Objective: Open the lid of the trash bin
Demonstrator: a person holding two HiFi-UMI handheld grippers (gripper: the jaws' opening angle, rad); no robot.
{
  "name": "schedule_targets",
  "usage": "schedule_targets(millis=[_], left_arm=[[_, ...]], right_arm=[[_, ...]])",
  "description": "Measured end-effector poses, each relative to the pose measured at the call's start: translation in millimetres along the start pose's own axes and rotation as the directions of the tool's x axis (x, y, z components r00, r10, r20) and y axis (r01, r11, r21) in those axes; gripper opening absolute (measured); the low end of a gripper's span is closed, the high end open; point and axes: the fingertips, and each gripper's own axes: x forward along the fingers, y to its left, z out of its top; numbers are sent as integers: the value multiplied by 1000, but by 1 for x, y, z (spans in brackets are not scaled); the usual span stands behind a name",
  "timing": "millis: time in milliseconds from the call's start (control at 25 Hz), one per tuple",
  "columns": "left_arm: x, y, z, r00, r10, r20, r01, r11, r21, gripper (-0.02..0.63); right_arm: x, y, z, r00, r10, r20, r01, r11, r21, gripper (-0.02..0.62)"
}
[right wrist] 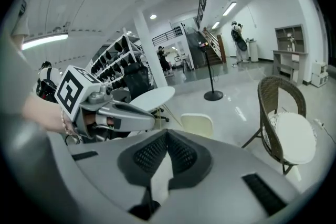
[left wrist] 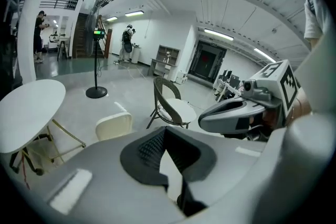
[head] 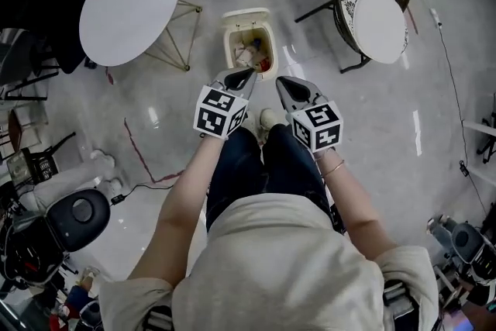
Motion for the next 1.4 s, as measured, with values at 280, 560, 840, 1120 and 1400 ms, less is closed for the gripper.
schedule_targets(millis=[280, 560, 840, 1120, 1400], left_arm=[[-40, -12, 34, 994, 3, 111, -3, 1000, -5, 5], [-67, -27, 60, 979, -21, 201, 17, 1000, 24, 5], [-87, -38, 71, 961, -6, 275, 2, 1000, 15, 5], [-99, -37, 72, 951, 14, 307, -10, 1000, -16, 5], [-97, -38, 69, 955, 11, 297, -8, 1000, -9, 5]], right_arm=[[-22, 25, 35, 997, -7, 70, 12, 998, -68, 8], [-38, 31, 71, 989, -31, 147, 54, 986, -159, 8], [-53, 43, 94, 978, 9, 210, 21, 990, -142, 8], [-54, 61, 101, 974, 51, 220, -15, 987, -162, 8], [-50, 66, 103, 978, 74, 196, -33, 978, -204, 7]])
